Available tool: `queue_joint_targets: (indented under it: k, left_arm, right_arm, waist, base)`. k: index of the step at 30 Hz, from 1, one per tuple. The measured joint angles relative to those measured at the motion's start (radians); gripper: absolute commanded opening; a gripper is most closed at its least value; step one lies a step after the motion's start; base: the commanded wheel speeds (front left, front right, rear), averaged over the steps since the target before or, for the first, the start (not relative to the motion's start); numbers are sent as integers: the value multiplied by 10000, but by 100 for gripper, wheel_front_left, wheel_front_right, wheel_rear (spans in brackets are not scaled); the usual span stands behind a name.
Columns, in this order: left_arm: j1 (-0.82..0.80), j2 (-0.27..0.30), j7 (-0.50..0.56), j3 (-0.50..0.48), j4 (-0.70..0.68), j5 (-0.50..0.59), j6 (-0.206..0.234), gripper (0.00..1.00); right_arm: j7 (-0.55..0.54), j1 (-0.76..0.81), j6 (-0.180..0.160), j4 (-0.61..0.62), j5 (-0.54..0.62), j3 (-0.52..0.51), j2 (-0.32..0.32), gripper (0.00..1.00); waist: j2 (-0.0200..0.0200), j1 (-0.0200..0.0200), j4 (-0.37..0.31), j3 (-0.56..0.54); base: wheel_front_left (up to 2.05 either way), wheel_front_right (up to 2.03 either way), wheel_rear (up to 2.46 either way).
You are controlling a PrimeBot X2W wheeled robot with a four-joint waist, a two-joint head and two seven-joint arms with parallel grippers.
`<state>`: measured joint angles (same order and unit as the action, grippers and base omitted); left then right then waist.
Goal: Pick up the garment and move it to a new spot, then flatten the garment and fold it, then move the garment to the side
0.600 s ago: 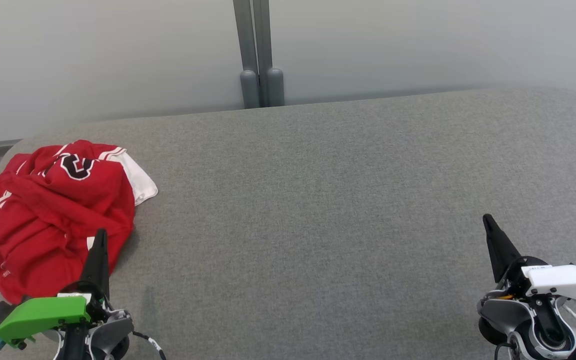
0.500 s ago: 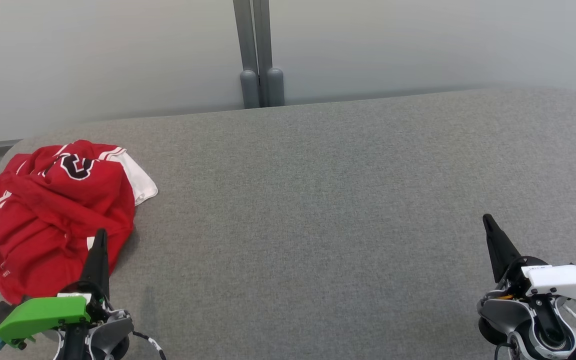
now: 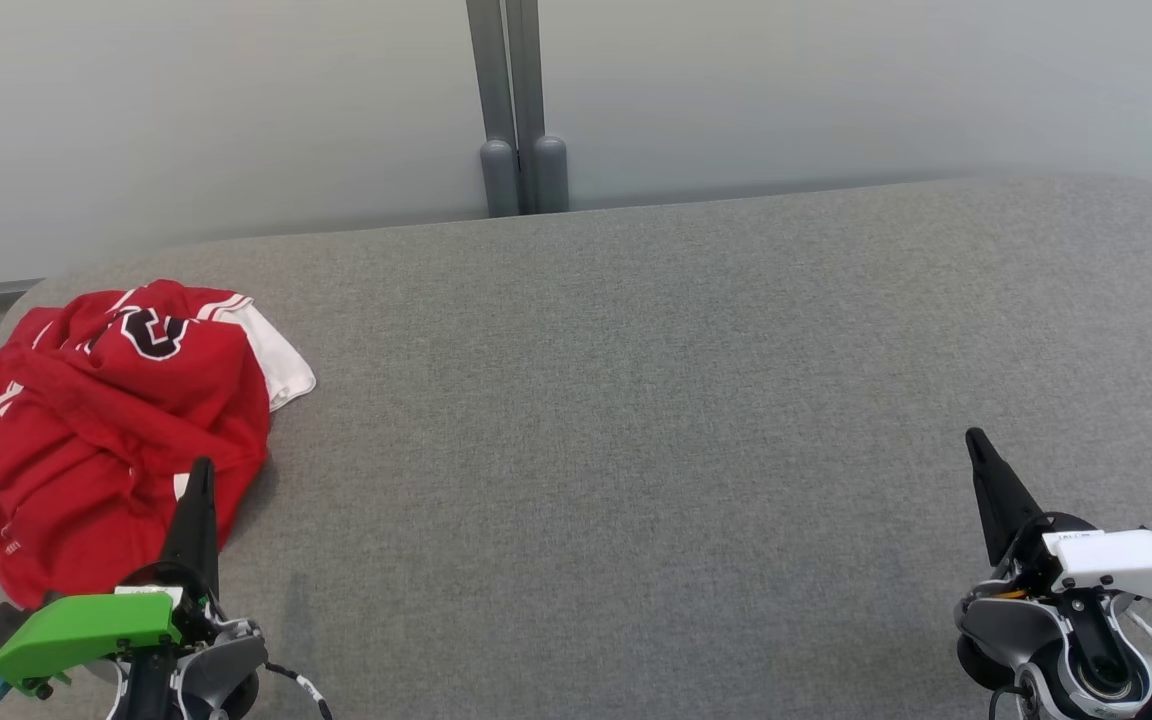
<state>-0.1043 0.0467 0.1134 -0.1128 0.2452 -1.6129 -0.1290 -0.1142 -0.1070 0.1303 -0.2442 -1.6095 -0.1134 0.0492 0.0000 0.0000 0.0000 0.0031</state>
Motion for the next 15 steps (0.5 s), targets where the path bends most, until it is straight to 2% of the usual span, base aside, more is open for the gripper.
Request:
queue_joint_targets:
  k: [15]
  left_arm:
    - [0,0,0,0,0,0,0,0]
  right_arm:
    - [0,0,0,0,2,0,0,0]
  waist:
    - [0,0,0,0]
  base:
    - [0,0,0]
